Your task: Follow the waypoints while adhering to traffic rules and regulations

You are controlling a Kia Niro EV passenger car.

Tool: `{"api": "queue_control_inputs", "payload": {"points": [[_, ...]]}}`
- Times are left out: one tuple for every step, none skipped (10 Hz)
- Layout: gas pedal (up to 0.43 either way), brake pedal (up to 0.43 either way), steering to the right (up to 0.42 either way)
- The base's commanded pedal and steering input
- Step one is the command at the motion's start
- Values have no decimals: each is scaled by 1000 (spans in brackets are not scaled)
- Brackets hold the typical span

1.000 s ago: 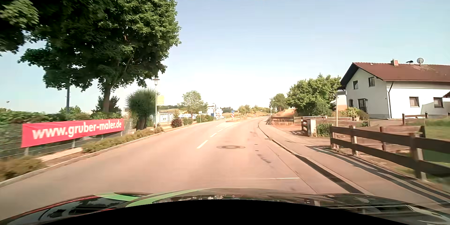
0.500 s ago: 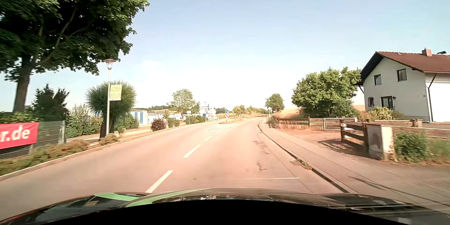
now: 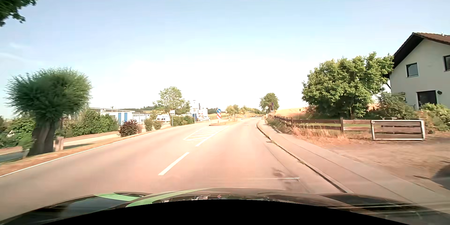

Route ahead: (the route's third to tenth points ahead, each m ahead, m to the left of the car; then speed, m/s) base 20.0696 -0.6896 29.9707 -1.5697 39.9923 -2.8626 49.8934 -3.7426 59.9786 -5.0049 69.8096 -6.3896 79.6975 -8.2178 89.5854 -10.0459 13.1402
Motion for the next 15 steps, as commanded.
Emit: {"api": "queue_control_inputs", "payload": {"points": [[130,0,31],[130,0,31],[130,0,31],[130,0,31],[130,0,31],[138,0,31],[150,0,31],[150,0,30],[150,0,29],[150,0,27],[157,0,20],[169,0,14],[169,0,12],[169,0,12],[177,0,12]]}}
